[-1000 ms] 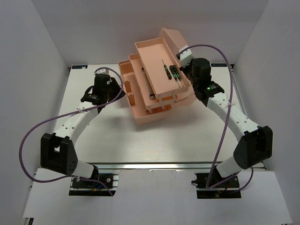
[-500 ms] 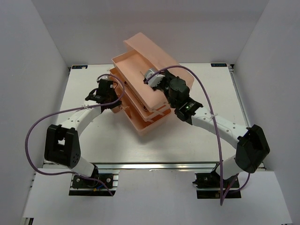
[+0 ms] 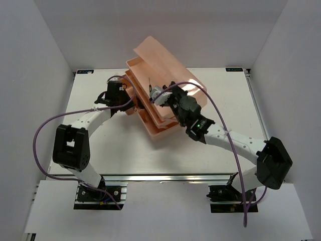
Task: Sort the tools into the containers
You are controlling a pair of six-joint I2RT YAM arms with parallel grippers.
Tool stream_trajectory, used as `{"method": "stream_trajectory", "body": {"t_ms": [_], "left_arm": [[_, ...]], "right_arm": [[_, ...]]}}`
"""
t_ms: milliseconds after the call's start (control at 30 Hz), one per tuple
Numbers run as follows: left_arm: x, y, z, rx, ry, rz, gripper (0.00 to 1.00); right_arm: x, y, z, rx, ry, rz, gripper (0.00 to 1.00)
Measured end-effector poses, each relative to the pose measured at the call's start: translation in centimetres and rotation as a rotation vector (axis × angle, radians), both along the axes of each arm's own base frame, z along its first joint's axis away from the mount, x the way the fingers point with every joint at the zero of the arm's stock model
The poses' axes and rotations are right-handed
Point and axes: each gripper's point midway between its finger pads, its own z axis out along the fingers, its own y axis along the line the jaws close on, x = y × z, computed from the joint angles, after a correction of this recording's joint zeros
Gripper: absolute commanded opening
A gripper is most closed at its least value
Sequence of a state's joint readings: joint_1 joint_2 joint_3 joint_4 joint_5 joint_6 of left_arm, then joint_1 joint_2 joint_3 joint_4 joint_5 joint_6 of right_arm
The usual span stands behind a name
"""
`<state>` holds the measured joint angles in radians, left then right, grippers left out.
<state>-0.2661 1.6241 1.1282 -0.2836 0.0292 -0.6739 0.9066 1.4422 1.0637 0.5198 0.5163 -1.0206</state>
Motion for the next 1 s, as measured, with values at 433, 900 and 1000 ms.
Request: {"method": "stream_trajectory", "body": {"t_ms": [433,900,1000], "left_arm": [[3.6,-8.1,0.0,-0.359,0.022,-0.191,0.26],[6.0,-9.8,0.3,-0.464,-0.028,-0.221,0.23],[6.2,-9.2,0.4,-0.462,-0.028,-0.208,0.14]], "right_arm": [[-3.6,2.3,-4.9,-0.085,0.059,0.08,0.52],[-15.6,10.9,-3.3,0.029,0.32,0.63,0.35],[-15.0,9.9,-0.5,0.138,0.378,0.655,0.0]]}}
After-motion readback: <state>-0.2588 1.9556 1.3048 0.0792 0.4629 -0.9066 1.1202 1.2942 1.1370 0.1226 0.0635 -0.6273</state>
